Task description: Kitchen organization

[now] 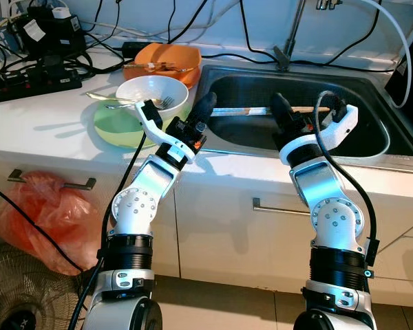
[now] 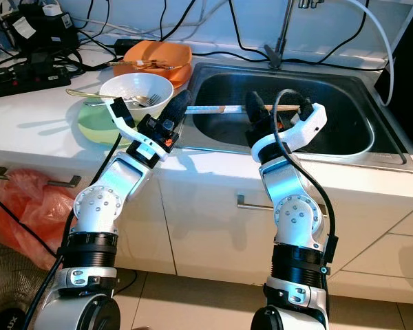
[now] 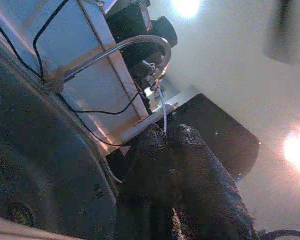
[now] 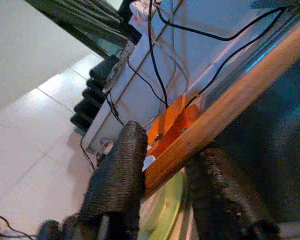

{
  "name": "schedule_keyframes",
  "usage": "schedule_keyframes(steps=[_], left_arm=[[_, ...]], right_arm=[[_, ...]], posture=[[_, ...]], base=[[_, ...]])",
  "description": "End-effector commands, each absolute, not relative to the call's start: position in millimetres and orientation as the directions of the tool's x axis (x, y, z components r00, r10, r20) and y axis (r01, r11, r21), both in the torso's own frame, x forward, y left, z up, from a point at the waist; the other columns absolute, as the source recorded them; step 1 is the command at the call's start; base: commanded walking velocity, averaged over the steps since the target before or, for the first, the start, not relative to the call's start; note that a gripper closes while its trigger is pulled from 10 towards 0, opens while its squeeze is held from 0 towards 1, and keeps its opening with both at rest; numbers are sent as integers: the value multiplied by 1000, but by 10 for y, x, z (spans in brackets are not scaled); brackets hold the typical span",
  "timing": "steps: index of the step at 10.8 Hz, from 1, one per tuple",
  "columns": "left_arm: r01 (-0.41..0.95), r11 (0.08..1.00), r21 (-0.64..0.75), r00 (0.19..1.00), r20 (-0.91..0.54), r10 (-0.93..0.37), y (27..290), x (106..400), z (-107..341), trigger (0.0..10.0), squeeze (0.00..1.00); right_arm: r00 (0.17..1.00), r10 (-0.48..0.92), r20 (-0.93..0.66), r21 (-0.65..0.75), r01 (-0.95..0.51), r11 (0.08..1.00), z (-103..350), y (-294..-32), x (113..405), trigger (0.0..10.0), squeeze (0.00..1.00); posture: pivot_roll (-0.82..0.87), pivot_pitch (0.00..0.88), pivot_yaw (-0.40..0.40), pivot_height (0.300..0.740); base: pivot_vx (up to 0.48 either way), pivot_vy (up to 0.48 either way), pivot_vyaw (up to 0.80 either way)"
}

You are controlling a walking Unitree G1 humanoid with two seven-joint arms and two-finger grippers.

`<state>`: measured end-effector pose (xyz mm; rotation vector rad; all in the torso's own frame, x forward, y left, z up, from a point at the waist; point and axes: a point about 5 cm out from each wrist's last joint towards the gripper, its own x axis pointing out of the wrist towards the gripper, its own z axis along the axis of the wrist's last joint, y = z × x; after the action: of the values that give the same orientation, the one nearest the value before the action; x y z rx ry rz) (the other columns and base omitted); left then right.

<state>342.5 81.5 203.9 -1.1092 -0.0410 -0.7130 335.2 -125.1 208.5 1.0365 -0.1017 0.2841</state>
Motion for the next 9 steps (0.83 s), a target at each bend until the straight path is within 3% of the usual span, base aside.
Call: schedule_keyframes(steps=[1,2,3,7,9], left_arm=[[494,335,-803,806,277,-523,766,3426,1898,0,0],[481,357,-800,807,246,-536,722,3409,1847,0,0],[477,382,-792,804,217,-554,672,3391,1801,10000,1000],[556,566,-608,784,157,-601,618,3378,1788,10000,1000],[588,611,-530,775,152,-614,628,3337,1798,10000,1000]], right_arm=[[946,176,273,822,-325,468,2263,-1224,3371,0,0],[947,167,273,822,-320,471,2270,-1235,3375,0,0],[949,159,274,821,-317,476,2280,-1248,3379,0,0],[961,112,252,800,-272,535,2272,-1316,3407,0,0],[973,61,222,786,-216,579,2218,-1387,3435,0,0]], posture=[[31,7,-22,740],[31,7,-22,740],[27,5,-22,740],[26,1,-25,740],[34,2,-26,740]], base=[[0,0,0],[0,0,0],[0,0,0],[0,0,0],[0,0,0]])
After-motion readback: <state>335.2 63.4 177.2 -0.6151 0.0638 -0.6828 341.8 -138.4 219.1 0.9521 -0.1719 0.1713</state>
